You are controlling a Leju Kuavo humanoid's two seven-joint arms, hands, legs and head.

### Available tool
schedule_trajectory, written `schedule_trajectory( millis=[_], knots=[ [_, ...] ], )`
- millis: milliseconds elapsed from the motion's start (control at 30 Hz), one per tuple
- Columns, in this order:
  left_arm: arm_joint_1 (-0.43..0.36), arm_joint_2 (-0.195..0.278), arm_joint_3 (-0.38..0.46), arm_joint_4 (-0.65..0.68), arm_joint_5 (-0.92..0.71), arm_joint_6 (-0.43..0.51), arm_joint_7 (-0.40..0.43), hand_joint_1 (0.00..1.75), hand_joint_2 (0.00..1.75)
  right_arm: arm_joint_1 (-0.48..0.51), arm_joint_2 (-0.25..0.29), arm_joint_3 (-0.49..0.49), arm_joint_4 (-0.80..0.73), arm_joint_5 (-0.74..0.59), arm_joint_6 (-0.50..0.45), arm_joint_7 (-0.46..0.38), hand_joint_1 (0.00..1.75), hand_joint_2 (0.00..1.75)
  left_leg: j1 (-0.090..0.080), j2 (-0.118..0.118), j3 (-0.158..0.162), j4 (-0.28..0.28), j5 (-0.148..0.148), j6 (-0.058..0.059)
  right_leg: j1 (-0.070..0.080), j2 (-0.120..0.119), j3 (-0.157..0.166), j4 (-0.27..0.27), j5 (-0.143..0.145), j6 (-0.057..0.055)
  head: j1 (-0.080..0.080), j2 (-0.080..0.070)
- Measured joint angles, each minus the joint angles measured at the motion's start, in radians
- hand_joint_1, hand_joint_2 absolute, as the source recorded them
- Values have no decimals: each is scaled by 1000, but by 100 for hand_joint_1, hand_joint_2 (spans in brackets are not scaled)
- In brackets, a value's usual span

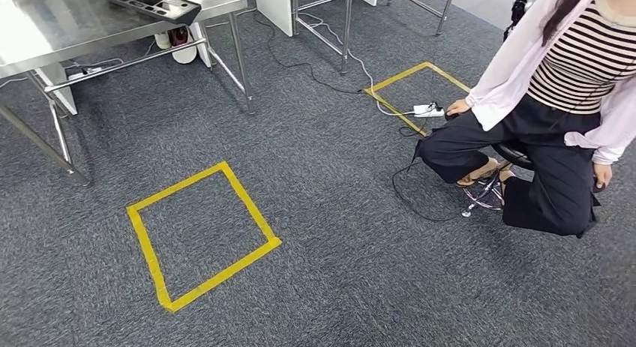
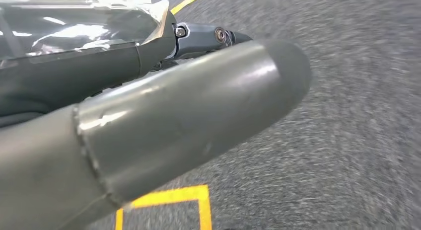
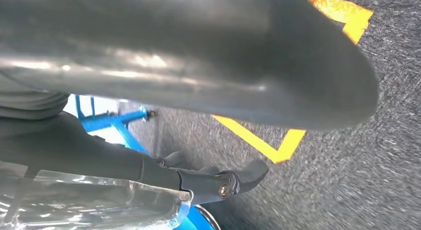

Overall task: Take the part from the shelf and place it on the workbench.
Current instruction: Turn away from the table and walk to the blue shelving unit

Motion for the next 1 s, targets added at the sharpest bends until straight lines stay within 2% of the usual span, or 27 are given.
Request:
schedule_trajectory(
  millis=[67, 133, 200, 267, 333, 367, 400, 433, 467, 500, 533, 567, 633, 667, 733, 800, 833, 867, 900, 933, 967, 1000],
  knots=[
    [0, 1, -15, 0, -8, 1, 5, 0, 0, -2, 0, -2, 0, -1, 0, 1, 0, 0, 0, -23, 17, -47, 5, 5, 3, 17, -19, 13, -2, 15, 0, 0],
    [0, 1, -28, 0, -13, 2, 10, 0, 0, 0, -1, -4, 0, -3, 0, 2, 0, 0, -7, -11, 16, -52, 6, 21, 3, 30, -34, 15, 1, 29, 0, 0],
    [-1, 1, -36, 0, -15, 2, 11, 0, 0, 3, -1, -6, 0, -4, -1, 3, 0, 0, -8, 8, 17, -60, 14, 39, 1, 1, -53, 44, -14, 35, 1, 0],
    [1, 2, -39, 0, -15, 3, 11, 0, 0, 2, 0, -6, 0, -4, -1, 4, 0, 0, -9, 31, 16, -64, 17, 50, 0, -42, -104, 146, -66, 31, 4, 0],
    [3, 3, -41, 0, -15, 3, 11, 0, 0, 0, 1, -6, 0, -5, -1, 4, 0, 0, -12, 55, 13, -64, 17, 52, -1, -52, -163, 267, -113, 32, 4, 0],
    [3, 3, -42, 0, -15, 3, 11, 0, 0, 2, 1, -7, 0, -5, -1, 4, 0, 0, -13, 66, 13, -63, 17, 52, -2, -53, -172, 290, -117, 36, 5, 0],
    [3, 3, -43, 0, -15, 2, 11, 0, 0, 3, 1, -7, 0, -6, -1, 4, 0, 0, -13, 76, 13, -63, 17, 52, -2, -55, -162, 277, -107, 43, 5, 0],
    [3, 3, -45, 0, -15, 2, 11, 0, 0, 4, 0, -7, 0, -6, -1, 4, 0, 0, -14, 85, 14, -63, 16, 51, -2, -62, -133, 225, -85, 50, 5, 0],
    [2, 2, -47, 0, -16, 2, 11, 0, 0, 4, 0, -8, 0, -7, -2, 4, 0, 0, -14, 93, 15, -63, 16, 50, -2, -77, -92, 151, -60, 54, 5, 0],
    [2, 1, -49, 0, -18, 3, 13, 0, 0, 3, 0, -8, 0, -8, -2, 4, 0, 0, -16, 101, 17, -63, 14, 46, 1, -94, -58, 86, -38, 55, 4, 0],
    [2, 1, -51, 0, -21, 4, 15, 0, 0, 2, 0, -9, 0, -9, -3, 4, 0, 0, -18, 108, 20, -63, 12, 41, 4, -107, -34, 40, -22, 51, 4, 0],
    [2, 1, -53, 0, -26, 6, 18, 0, 0, 1, 0, -12, 0, -11, -3, 4, 0, 0, -20, 115, 22, -63, 10, 34, 7, -113, -25, 18, -14, 43, 3, 0],
    [0, 1, -57, 0, -33, 9, 25, 0, 0, 3, 0, -16, 0, -13, -4, 4, 0, 0, -19, 127, 28, -66, 8, 20, 12, -100, -29, 13, -8, 26, 2, 0],
    [-1, 1, -59, 0, -35, 10, 28, 0, 0, 5, 0, -18, 0, -14, -4, 4, 0, 0, -16, 123, 30, -65, 4, 14, 8, -93, -26, 9, -5, 18, 1, 0],
    [-1, 0, -61, 0, -38, 11, 32, 0, 0, 6, 0, -20, 0, -16, -3, 4, 0, 0, -11, 89, 14, -19, -33, 5, 0, -77, -17, 0, 4, 1, -3, 0],
    [1, 0, -63, 0, -42, 12, 36, 0, 0, 5, 1, -22, 0, -17, -1, 3, 0, 0, -9, 48, -38, 100, -101, 1, 0, -61, -15, -1, 7, -8, -6, 0],
    [2, 1, -64, 0, -44, 11, 38, 0, 0, 5, 2, -23, 0, -18, 0, 3, 0, 0, -9, 39, -67, 160, -126, 0, 2, -52, -15, -1, 8, -10, -7, 0],
    [4, 1, -65, 0, -45, 11, 39, 0, 0, 6, 2, -23, 0, -19, 1, 2, 0, 0, -9, 35, -85, 195, -132, -1, 4, -42, -14, 0, 7, -10, -6, 0],
    [5, 1, -66, 0, -45, 11, 39, 0, 0, 7, 3, -24, 0, -20, 1, 1, 0, 0, -8, 33, -88, 197, -118, -2, 5, -31, -13, 0, 7, -10, -7, 0],
    [5, 1, -67, 0, -45, 10, 40, 0, 0, 8, 3, -25, 0, -20, 1, 0, 0, 0, -7, 31, -73, 158, -86, -2, 5, -20, -12, 1, 7, -9, -7, 0],
    [5, 2, -68, 0, -46, 10, 41, 0, 0, 9, 3, -26, 0, -21, 1, -1, 0, 0, -5, 21, -46, 97, -47, -1, 5, -9, -11, 3, 7, -9, -7, 0],
    [6, 2, -68, 0, -46, 9, 41, 0, 0, 8, 4, -27, 0, -21, 1, -2, 0, 0, -3, 2, -19, 33, -17, 1, 7, 1, -13, 7, 5, -7, -7, 0]
  ],
)
